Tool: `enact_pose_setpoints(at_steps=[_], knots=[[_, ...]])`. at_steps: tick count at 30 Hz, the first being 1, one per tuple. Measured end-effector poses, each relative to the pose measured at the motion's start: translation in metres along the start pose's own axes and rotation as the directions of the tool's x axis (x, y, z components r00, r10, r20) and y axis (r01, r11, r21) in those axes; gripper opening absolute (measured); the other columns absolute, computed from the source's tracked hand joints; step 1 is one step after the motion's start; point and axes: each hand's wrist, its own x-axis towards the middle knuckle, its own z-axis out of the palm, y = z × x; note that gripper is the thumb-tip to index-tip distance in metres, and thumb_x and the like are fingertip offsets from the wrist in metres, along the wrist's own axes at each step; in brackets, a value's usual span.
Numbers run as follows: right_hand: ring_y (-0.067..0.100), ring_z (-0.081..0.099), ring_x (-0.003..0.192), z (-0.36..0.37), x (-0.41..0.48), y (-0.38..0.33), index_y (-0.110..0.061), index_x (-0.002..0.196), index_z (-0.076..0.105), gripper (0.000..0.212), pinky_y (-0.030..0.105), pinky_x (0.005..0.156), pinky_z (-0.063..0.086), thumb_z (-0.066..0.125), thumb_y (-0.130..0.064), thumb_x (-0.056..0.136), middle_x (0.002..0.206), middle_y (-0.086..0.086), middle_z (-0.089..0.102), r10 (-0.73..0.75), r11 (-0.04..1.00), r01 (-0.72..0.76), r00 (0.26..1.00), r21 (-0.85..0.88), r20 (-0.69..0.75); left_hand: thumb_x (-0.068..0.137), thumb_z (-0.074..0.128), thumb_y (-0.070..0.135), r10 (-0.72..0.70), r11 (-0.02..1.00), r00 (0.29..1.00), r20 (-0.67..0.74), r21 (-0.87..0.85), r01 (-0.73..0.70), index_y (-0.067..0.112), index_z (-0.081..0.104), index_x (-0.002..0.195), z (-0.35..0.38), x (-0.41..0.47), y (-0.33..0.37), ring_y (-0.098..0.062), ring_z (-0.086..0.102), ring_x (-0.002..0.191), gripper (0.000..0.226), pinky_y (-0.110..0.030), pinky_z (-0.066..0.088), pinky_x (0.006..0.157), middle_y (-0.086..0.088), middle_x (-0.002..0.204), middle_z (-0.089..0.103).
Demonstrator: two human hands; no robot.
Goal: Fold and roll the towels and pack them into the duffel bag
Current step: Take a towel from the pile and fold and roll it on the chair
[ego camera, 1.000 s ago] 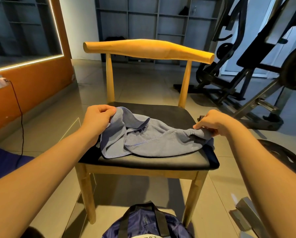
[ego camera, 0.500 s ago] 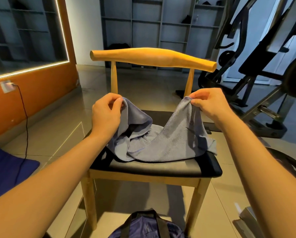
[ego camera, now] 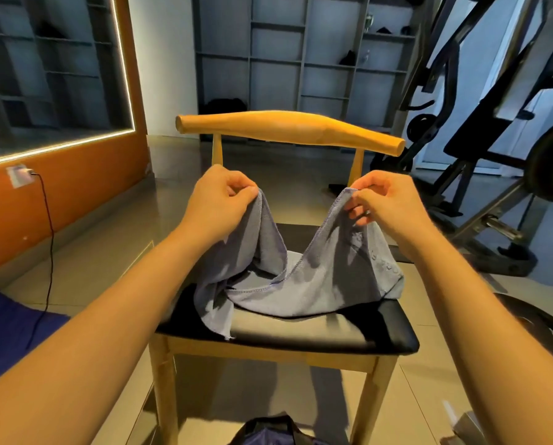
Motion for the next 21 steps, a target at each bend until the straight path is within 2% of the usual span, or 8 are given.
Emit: enact_pose_setpoints(at_steps=[4, 6, 9, 12, 14, 16, 19, 21], knots=[[0.022, 0.071, 0.065, 0.009, -0.002, -0.005, -0.007, 0.093, 0.071, 0.014, 0.028, 0.058, 0.057, 0.072, -0.021, 0.093, 0.079, 0.011, 0.074, -0.022, 1.000, 0.022, 0.999, 0.011, -0.030, 0.096, 0.067, 0.028, 0.003, 0.992, 0.991, 0.135, -0.125, 0.014, 0.025, 0.078, 0.093, -0.003, 0.001, 0.022, -0.001, 0.065, 0.082, 0.012, -0.021, 0.055, 0.073, 0.015, 0.085, 0.071], [0.023, 0.072, 0.064, 0.013, -0.001, -0.007, -0.009, 0.091, 0.070, 0.003, 0.030, 0.059, 0.058, 0.072, -0.012, 0.091, 0.078, 0.010, 0.074, -0.012, 1.000, 0.010, 0.997, -0.028, -0.077, 0.094, 0.070, 0.025, -0.027, 0.974, 0.989, 0.146, -0.217, 0.059, 0.023, 0.079, 0.088, -0.001, 0.000, 0.031, 0.004, 0.065, 0.075, 0.011, -0.013, 0.054, 0.060, 0.012, 0.080, 0.072], [0.026, 0.074, 0.067, 0.017, -0.001, -0.009, -0.008, 0.093, 0.069, 0.011, 0.034, 0.063, 0.062, 0.065, 0.001, 0.091, 0.084, 0.014, 0.073, 0.024, 0.998, -0.028, 0.997, -0.052, -0.078, 0.089, 0.077, 0.021, -0.135, 0.918, 0.979, 0.150, -0.354, 0.180, 0.012, 0.079, 0.086, 0.008, -0.002, 0.038, 0.003, 0.063, 0.060, 0.010, -0.012, 0.051, 0.051, 0.005, 0.076, 0.071], [0.026, 0.074, 0.072, 0.018, -0.005, -0.012, -0.008, 0.099, 0.069, 0.015, 0.036, 0.068, 0.064, 0.061, 0.004, 0.094, 0.089, 0.016, 0.072, 0.028, 0.998, -0.027, 0.999, -0.060, 0.017, 0.085, 0.081, 0.022, -0.139, 0.916, 0.956, 0.258, -0.333, 0.223, 0.013, 0.079, 0.083, 0.016, -0.008, 0.039, -0.008, 0.063, 0.060, 0.009, -0.022, 0.055, 0.057, 0.003, 0.069, 0.071], [0.028, 0.075, 0.076, 0.018, -0.009, -0.014, -0.008, 0.101, 0.069, 0.014, 0.037, 0.070, 0.064, 0.062, 0.003, 0.094, 0.090, 0.016, 0.072, 0.045, 0.997, -0.039, 0.994, -0.066, 0.101, 0.088, 0.078, 0.024, -0.059, 0.946, 0.940, 0.335, -0.281, 0.159, 0.018, 0.080, 0.086, 0.018, -0.010, 0.040, -0.006, 0.068, 0.069, 0.006, -0.019, 0.057, 0.061, 0.008, 0.073, 0.073], [0.029, 0.074, 0.077, 0.017, -0.012, -0.017, -0.006, 0.099, 0.071, 0.008, 0.038, 0.070, 0.064, 0.064, -0.006, 0.097, 0.089, 0.019, 0.073, 0.066, 0.997, -0.061, 0.986, -0.038, 0.156, 0.093, 0.072, 0.024, 0.020, 0.968, 0.927, 0.375, -0.241, 0.076, 0.020, 0.079, 0.093, 0.018, -0.010, 0.042, -0.004, 0.069, 0.079, 0.008, -0.019, 0.058, 0.067, 0.009, 0.082, 0.074], [0.030, 0.073, 0.070, 0.018, -0.017, -0.020, 0.000, 0.095, 0.071, 0.024, 0.040, 0.067, 0.064, 0.058, -0.019, 0.102, 0.085, 0.024, 0.071, 0.121, 0.992, -0.124, 0.982, 0.016, 0.143, 0.097, 0.066, 0.021, 0.104, 0.980, 0.918, 0.384, -0.196, -0.029, 0.021, 0.077, 0.098, 0.020, -0.011, 0.042, -0.007, 0.068, 0.086, 0.012, -0.030, 0.059, 0.081, 0.007, 0.087, 0.074], [0.032, 0.073, 0.070, 0.018, -0.020, -0.020, 0.001, 0.094, 0.071, 0.017, 0.039, 0.065, 0.064, 0.061, -0.011, 0.099, 0.084, 0.023, 0.072, 0.137, 0.990, -0.141, 0.983, 0.018, 0.125, 0.098, 0.064, 0.018, 0.139, 0.979, 0.910, 0.391, -0.191, -0.068, 0.022, 0.077, 0.097, 0.021, -0.012, 0.042, -0.008, 0.068, 0.084, 0.014, -0.034, 0.059, 0.084, 0.007, 0.085, 0.073]])
